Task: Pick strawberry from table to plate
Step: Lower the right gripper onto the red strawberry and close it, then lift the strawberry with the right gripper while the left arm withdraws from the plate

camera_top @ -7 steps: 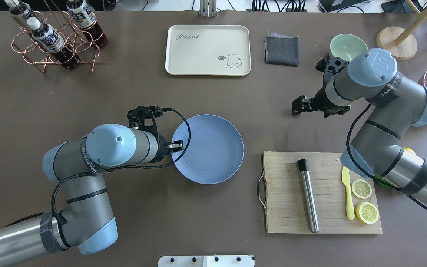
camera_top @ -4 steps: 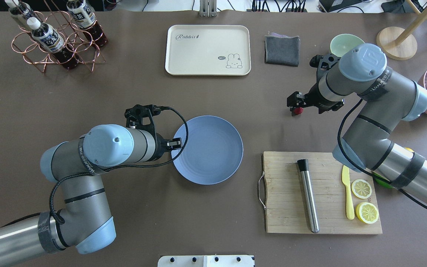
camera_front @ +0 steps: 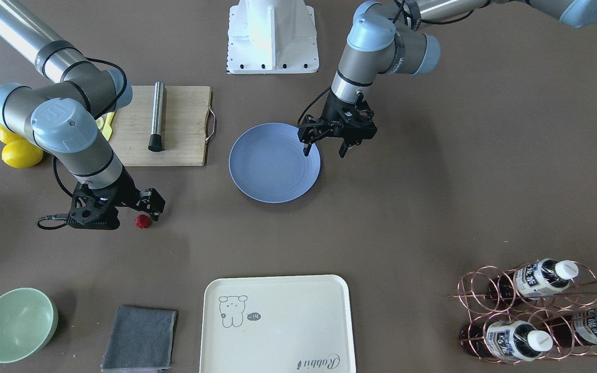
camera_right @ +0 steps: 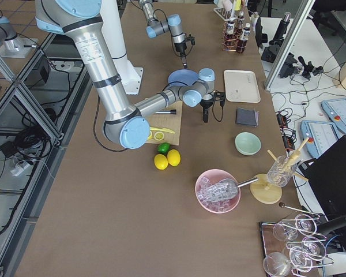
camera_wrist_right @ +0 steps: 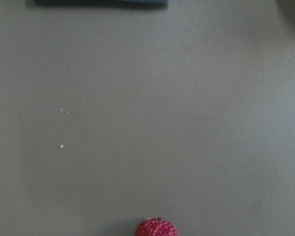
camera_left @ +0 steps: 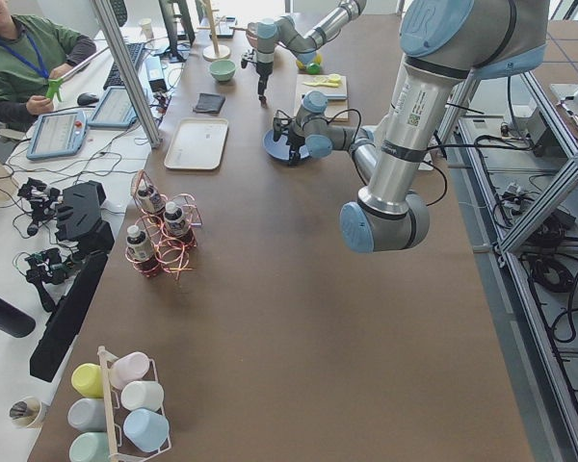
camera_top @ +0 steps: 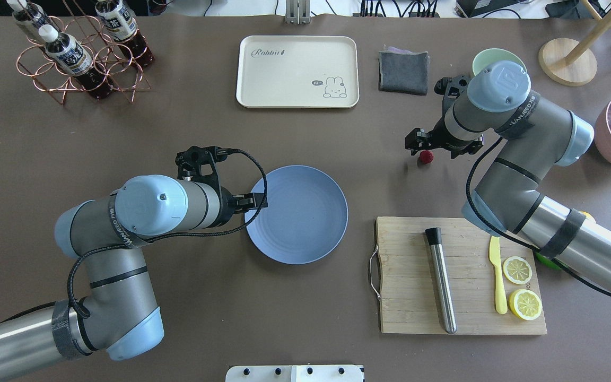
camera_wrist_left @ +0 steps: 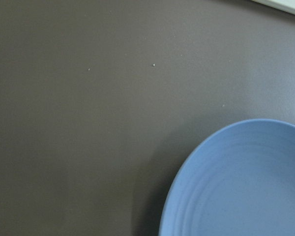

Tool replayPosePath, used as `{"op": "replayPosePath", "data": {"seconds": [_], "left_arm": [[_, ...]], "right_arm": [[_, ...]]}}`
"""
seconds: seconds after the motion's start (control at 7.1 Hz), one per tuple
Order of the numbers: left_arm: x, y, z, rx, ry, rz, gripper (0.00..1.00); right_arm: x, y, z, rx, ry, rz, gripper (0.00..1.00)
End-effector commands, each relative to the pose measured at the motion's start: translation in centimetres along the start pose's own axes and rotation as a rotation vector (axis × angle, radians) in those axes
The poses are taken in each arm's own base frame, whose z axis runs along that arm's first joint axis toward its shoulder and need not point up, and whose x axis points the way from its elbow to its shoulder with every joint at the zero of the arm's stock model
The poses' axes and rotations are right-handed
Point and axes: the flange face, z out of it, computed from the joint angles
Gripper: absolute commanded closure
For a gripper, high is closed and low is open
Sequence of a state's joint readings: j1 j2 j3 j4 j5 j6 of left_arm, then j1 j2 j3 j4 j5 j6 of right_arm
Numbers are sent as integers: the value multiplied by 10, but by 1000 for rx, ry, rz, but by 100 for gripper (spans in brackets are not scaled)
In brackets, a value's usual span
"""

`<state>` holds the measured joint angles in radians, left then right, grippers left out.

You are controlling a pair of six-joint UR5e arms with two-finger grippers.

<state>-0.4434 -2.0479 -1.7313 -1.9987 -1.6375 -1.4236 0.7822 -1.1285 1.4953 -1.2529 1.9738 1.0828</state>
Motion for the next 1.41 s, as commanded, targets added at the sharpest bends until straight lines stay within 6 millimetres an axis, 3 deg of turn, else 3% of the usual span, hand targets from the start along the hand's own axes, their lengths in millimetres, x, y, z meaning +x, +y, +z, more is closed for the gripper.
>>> {"op": "replayPosePath", "data": {"seconds": [0.0,0.14,0.28,0.56,0.7,0.85,0.99,1.13,1.27], "left_arm": [[0,-2,-1,1,2,-1,2],[0,-1,-1,-2,3,-1,2],[0,-3,-2,0,2,-3,2],[0,-7,-4,4,5,-5,2],[0,-11,-6,8,6,-8,2],[-4,-28,-13,14,10,-14,2],[-15,-55,-25,9,14,39,2],[-39,-61,-34,27,-7,86,2],[-58,-82,-46,56,-22,132,2]], "right_arm": [[-2,2,5,4,9,1,9],[-4,3,2,7,3,0,59],[-4,3,2,7,4,-4,100],[-6,3,2,9,1,-12,100],[-15,-12,-16,28,-24,-7,100],[-25,-28,-39,39,-56,4,100],[-30,-33,-51,37,-80,9,100],[-39,-33,-58,43,-93,8,100],[-50,-22,-56,36,-103,-11,100]]}}
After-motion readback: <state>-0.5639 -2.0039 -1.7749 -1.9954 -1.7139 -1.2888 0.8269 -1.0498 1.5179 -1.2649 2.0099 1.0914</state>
